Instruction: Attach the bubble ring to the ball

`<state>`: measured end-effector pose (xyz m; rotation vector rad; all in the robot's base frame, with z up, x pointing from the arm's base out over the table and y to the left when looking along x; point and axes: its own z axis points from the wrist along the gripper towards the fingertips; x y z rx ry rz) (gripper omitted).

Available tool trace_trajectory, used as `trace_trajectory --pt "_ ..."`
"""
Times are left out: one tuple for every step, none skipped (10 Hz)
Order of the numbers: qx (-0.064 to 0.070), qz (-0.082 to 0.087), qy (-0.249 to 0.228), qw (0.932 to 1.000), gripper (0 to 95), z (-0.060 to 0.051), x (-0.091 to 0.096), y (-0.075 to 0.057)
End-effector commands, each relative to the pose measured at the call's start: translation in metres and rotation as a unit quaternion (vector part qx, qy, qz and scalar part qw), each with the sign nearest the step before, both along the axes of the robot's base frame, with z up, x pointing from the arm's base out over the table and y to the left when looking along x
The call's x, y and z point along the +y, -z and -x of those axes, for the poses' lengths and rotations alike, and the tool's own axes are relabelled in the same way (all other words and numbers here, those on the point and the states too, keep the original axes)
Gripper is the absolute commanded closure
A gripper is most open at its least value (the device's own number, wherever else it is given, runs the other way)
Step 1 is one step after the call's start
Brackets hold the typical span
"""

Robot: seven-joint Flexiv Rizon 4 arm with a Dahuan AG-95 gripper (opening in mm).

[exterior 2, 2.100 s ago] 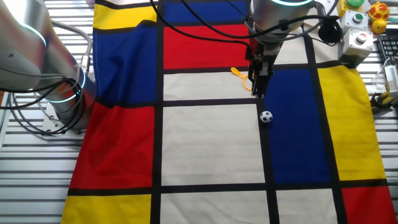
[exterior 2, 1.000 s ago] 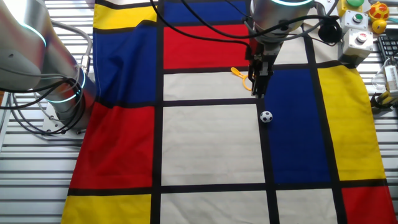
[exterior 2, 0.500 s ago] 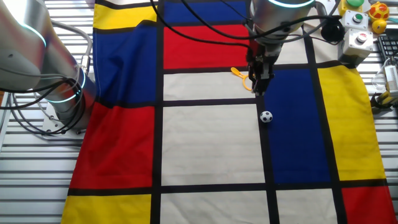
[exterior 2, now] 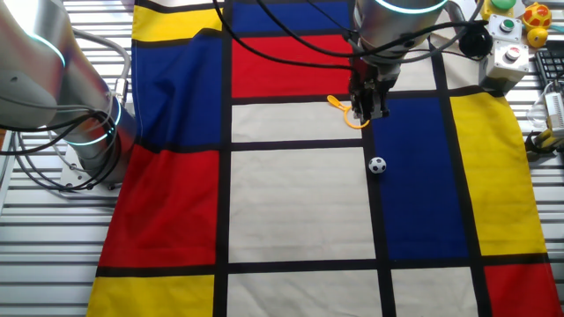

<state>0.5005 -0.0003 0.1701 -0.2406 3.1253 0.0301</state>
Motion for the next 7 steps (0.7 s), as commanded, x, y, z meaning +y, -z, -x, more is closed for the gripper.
trace_trajectory --pt "0.003 -0.001 -0.015 0.9999 95.0 -0.001 0.000 0.001" --pt "0.008 -0.001 -0.033 0.9994 95.0 -0.003 0.000 0.002" --pt "0.008 -0.002 -0.043 0.9990 95.0 -0.005 -0.001 0.005" --pt "0.009 -0.002 -0.055 0.9984 95.0 -0.007 0.001 0.007" --pt "0.017 -0.001 -0.056 0.9983 95.0 -0.009 0.004 0.009" --pt "0.025 -0.001 -0.056 0.9981 95.0 -0.009 0.007 0.010" --pt "0.026 -0.002 -0.068 0.9974 95.0 -0.010 0.011 0.012"
